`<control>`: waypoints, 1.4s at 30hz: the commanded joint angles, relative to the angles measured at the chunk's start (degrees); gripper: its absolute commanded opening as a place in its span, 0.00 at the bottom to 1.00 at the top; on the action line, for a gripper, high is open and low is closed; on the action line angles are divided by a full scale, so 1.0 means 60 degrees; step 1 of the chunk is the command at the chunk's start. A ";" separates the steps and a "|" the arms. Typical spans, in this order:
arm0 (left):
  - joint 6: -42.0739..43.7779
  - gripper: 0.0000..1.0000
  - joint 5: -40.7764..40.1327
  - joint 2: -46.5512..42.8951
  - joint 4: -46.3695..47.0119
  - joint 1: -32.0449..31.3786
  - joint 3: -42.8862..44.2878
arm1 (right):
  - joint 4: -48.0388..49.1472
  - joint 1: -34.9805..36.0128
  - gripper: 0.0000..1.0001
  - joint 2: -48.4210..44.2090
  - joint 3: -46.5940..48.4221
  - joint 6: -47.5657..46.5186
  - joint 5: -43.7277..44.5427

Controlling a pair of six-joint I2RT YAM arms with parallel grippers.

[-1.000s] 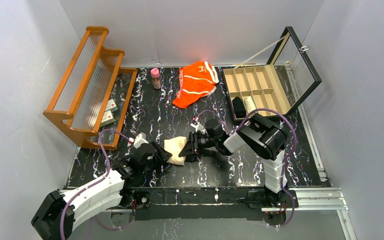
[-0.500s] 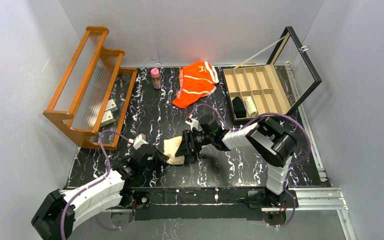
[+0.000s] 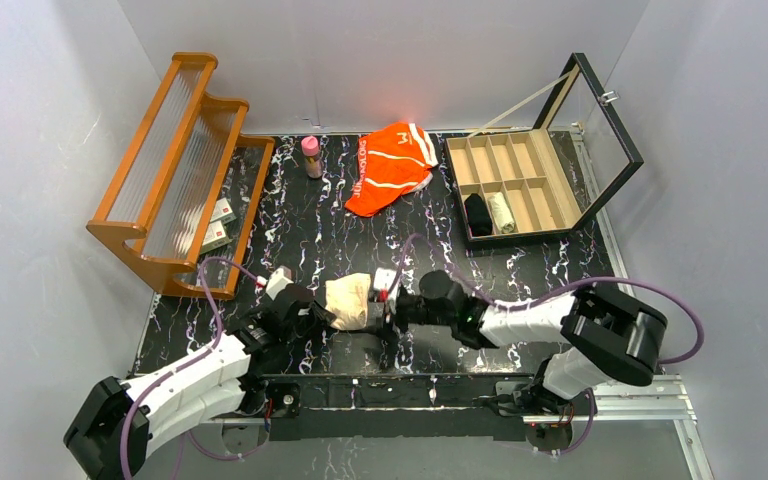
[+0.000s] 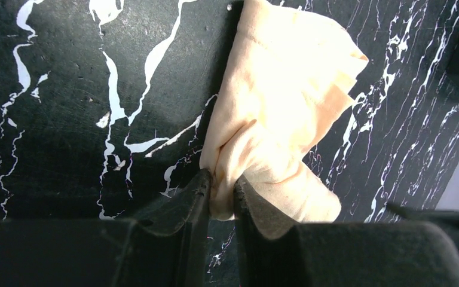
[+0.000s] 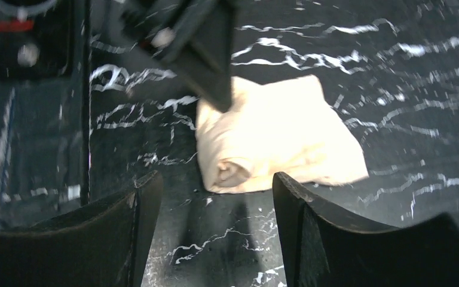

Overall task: Roll the underwear
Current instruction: Roll the underwear to the center of the board.

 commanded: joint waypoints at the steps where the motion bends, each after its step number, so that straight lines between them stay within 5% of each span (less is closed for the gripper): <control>1: 0.0197 0.18 -0.0342 0.0361 -0.1194 0.0015 0.0352 | 0.1971 0.0853 0.73 0.0433 -0.0290 -0.4427 0.0373; 7: 0.0292 0.18 -0.0317 0.0410 -0.1364 0.0023 0.0522 | 0.2490 0.1181 0.69 0.1353 0.0115 -0.5938 0.0205; 18: 0.0314 0.18 -0.0302 0.0325 -0.1456 0.0019 0.0533 | 0.2510 0.1260 0.52 0.2609 0.0644 -0.6224 -0.0177; 25: 0.0408 0.19 -0.0428 -0.0010 -0.1670 0.0011 0.0592 | 0.2357 0.1199 0.24 0.3007 0.0452 -0.5534 0.0237; 29: 0.0453 0.40 -0.0621 -0.0461 -0.1928 0.0015 0.0544 | 0.2313 0.0961 0.11 0.3005 0.0373 -0.4306 -0.0298; 33: 0.0454 0.67 -0.0729 -0.1095 -0.1911 0.0024 0.0402 | 0.2663 0.0614 0.12 0.2998 0.0298 -0.2240 -0.1274; 42: 0.0107 0.81 -0.0089 -0.1590 -0.0265 0.0027 -0.0522 | 0.4328 0.0237 0.15 0.3871 0.0371 0.2029 -0.2130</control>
